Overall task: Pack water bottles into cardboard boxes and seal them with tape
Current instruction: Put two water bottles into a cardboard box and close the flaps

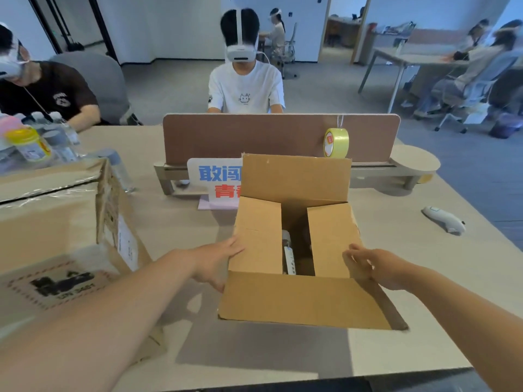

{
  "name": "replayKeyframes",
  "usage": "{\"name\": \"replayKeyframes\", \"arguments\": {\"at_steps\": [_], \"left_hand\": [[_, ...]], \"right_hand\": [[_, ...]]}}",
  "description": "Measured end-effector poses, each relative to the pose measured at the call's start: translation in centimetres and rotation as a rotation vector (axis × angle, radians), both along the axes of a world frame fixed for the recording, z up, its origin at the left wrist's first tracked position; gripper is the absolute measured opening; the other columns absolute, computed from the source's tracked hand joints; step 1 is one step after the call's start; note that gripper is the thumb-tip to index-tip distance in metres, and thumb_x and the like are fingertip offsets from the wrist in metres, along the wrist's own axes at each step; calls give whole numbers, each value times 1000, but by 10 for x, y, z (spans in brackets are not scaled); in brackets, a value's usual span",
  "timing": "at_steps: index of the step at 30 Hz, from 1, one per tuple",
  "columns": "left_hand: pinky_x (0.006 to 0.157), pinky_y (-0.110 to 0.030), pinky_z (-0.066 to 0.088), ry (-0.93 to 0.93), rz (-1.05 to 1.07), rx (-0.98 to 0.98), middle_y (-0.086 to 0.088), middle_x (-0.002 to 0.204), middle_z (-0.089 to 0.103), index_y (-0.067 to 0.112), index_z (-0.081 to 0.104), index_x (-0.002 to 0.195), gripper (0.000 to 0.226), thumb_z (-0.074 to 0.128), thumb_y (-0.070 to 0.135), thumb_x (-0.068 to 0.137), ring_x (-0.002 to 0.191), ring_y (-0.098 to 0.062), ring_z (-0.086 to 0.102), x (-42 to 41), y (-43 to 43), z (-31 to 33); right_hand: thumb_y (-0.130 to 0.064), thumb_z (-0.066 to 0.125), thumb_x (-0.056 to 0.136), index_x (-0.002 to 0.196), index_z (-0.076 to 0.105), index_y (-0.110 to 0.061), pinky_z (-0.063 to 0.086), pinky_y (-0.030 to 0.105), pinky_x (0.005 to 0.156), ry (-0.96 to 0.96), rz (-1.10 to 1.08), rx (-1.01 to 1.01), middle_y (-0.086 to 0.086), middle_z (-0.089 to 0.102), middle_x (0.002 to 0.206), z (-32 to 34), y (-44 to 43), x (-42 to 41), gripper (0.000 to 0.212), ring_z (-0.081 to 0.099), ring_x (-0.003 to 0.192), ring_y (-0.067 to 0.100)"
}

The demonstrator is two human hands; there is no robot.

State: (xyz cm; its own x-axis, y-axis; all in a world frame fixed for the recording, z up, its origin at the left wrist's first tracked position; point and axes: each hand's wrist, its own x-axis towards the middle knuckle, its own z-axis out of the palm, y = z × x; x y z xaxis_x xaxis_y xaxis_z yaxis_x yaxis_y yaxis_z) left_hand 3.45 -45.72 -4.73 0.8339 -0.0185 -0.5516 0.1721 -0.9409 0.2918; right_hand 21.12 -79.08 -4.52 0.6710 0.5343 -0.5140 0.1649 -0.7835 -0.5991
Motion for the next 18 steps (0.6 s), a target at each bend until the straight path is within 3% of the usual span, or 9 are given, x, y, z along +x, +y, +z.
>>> {"name": "replayKeyframes", "arguments": {"at_steps": [2,4,7,9,11,12,15,18], "left_hand": [[115,-21,15,3,22,-56,8,159,-14,23,-1,153,102,72,28,83,147,-14,10,-6,-3,1],[109,-15,16,-39,79,-88,8,159,-14,25,3,153,86,62,24,91,146,-11,13,-8,-7,0],[109,-19,23,-59,140,-140,16,157,-7,27,12,153,72,55,25,95,142,-12,24,-14,-6,-3],[108,-21,29,-105,210,-276,15,152,20,20,31,148,67,61,39,91,131,-11,37,-17,-7,-5],[108,-32,38,-206,435,-424,6,136,53,21,49,134,76,64,67,75,122,-14,51,-14,-12,-10],[104,-34,42,-256,550,-461,2,128,60,22,49,132,80,63,72,71,118,-17,57,-10,-14,-12],[90,-29,45,-417,723,-431,3,118,63,23,40,136,62,68,44,84,108,-18,60,8,-23,-12],[95,-33,45,-501,727,-279,2,129,59,26,35,139,68,71,37,82,116,-20,57,22,-33,-7]], "right_hand": [[-9,44,99,142,44,-19,25,21,105,16,-24,-3,-10,27,154,0,-11,-5,44,28,141,14],[-18,49,98,137,50,-31,26,22,102,-2,-29,-22,-14,35,149,1,-20,-8,41,35,134,11],[-7,48,97,137,51,-21,37,29,98,132,-269,204,-2,45,144,3,-29,-13,42,45,118,16],[-6,43,99,137,48,-15,44,39,96,293,-495,473,6,47,142,2,-33,-15,39,54,110,25],[-31,37,102,132,50,-16,47,44,92,396,-714,610,7,53,136,-3,-36,-15,36,59,102,33],[-43,32,101,132,51,-17,46,45,92,423,-768,623,6,55,134,-8,-36,-14,44,59,103,34],[-55,32,96,129,53,-19,45,46,91,392,-691,599,2,58,128,-16,-34,-16,53,57,109,31],[-47,46,94,127,56,-21,47,40,85,283,-598,496,0,61,124,-21,-28,-19,42,55,113,29]]}}
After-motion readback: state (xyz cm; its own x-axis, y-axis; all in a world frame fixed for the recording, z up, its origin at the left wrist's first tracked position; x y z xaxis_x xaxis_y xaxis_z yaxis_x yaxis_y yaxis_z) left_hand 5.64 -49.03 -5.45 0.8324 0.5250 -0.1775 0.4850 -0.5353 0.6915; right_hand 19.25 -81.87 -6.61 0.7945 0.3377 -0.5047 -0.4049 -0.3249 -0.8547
